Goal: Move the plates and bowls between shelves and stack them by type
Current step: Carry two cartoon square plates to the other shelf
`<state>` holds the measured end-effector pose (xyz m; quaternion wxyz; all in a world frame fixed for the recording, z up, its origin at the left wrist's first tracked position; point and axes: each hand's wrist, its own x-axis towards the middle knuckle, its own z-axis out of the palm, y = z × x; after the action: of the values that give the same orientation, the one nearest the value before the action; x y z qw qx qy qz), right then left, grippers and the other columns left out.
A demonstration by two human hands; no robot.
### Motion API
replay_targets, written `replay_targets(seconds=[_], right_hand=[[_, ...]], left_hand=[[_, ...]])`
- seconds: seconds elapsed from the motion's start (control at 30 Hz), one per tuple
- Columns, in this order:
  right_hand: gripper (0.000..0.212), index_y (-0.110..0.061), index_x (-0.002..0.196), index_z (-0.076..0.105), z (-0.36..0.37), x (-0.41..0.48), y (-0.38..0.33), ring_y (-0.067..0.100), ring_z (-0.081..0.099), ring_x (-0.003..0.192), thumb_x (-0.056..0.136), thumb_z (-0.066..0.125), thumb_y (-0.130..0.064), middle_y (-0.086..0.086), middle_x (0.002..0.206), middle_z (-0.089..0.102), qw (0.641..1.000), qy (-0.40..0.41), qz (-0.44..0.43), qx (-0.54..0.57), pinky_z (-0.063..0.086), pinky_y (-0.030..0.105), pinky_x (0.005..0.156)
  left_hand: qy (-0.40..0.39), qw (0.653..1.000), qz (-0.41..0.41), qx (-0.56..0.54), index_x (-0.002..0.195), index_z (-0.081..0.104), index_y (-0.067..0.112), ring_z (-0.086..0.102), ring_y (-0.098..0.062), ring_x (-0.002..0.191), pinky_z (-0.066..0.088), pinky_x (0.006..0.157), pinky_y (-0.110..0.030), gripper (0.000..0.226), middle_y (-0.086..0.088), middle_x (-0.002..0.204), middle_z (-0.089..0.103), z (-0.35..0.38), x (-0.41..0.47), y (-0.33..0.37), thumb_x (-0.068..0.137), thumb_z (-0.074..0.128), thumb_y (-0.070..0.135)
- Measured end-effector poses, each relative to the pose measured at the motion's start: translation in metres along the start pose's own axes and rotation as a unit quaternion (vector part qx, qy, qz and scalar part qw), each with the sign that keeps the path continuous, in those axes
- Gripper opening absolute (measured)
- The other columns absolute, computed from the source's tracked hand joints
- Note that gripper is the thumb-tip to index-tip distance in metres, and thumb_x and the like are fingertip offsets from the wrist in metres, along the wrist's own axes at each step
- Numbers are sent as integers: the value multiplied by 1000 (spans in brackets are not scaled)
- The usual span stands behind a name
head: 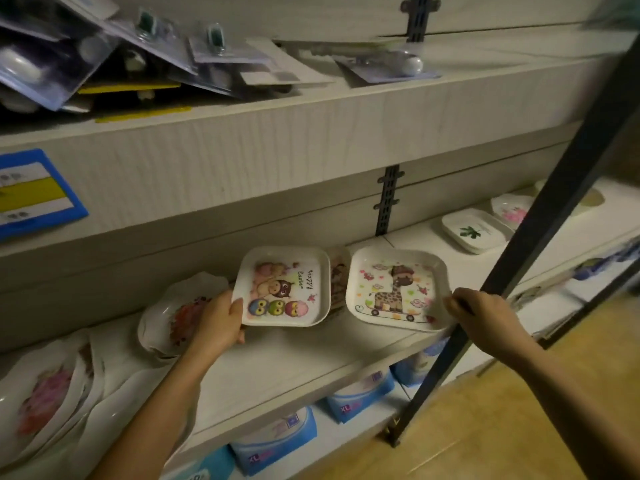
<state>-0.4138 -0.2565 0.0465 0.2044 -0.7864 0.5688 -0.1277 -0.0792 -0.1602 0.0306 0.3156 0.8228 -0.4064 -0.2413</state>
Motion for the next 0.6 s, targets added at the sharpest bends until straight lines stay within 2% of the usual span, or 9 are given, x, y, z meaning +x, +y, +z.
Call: replay_targets(seconds=[0.07, 0.2, 0.27, 0.43, 0.5, 0.53, 0.6], right_hand=[[22, -19, 77, 56, 1, -15, 8, 14, 59, 64, 96, 45, -23, -5, 68, 56, 1000, 10, 18, 3, 45, 20, 57], [20, -19, 80, 57, -3, -47, 26, 8, 56, 62, 96, 46, -23, -7, 68, 55, 999, 26, 37, 4, 41, 16, 54], [22, -20, 76, 54, -9, -60, 36, 4, 49, 56, 96, 45, -23, -11, 64, 50, 999, 27, 37, -4, 34, 15, 50], [38, -28, 59, 41, -28, -86, 68, 4, 41, 49, 96, 46, -25, -11, 55, 44, 999, 29, 39, -8, 29, 19, 46], [39, -29, 58, 40, -39, -96, 81, 4, 41, 49, 96, 46, -23, -10, 56, 44, 999, 30, 35, 0, 35, 21, 46], [38, -29, 58, 40, -45, -101, 89, 5, 42, 50, 96, 46, -23, -10, 56, 44, 999, 30, 33, 5, 40, 19, 50], [37, -26, 59, 42, -57, -107, 109, 6, 42, 50, 96, 46, -22, -8, 55, 45, 999, 31, 35, 11, 42, 11, 58]], left_hand=[[-17, 1000, 8, -6, 111, 52, -5, 50, -18, 50, 37, 29, -10, 26, -17, 81, 56, 4, -3, 0, 96, 36, 9], [-53, 998, 30, -3, 107, 51, 0, 51, -18, 51, 42, 40, -22, 24, -9, 73, 56, 17, -17, 5, 98, 34, 13], [-65, 997, 51, 11, 102, 51, 3, 52, -18, 51, 42, 42, -23, 20, -9, 73, 57, 24, -27, 12, 97, 34, 13], [-80, 993, 84, 22, 95, 51, 4, 51, -19, 47, 43, 40, -21, 18, -8, 67, 56, 43, -58, 36, 97, 34, 10], [-80, 993, 88, 23, 98, 53, 6, 52, -20, 48, 43, 43, -23, 18, -8, 70, 58, 53, -71, 46, 97, 35, 11], [-81, 993, 88, 21, 99, 53, 8, 53, -20, 48, 43, 43, -22, 18, -7, 71, 58, 60, -78, 52, 97, 35, 11], [-78, 993, 93, 16, 99, 51, 13, 53, -18, 48, 44, 39, -17, 16, -3, 70, 58, 74, -95, 66, 97, 36, 11]])
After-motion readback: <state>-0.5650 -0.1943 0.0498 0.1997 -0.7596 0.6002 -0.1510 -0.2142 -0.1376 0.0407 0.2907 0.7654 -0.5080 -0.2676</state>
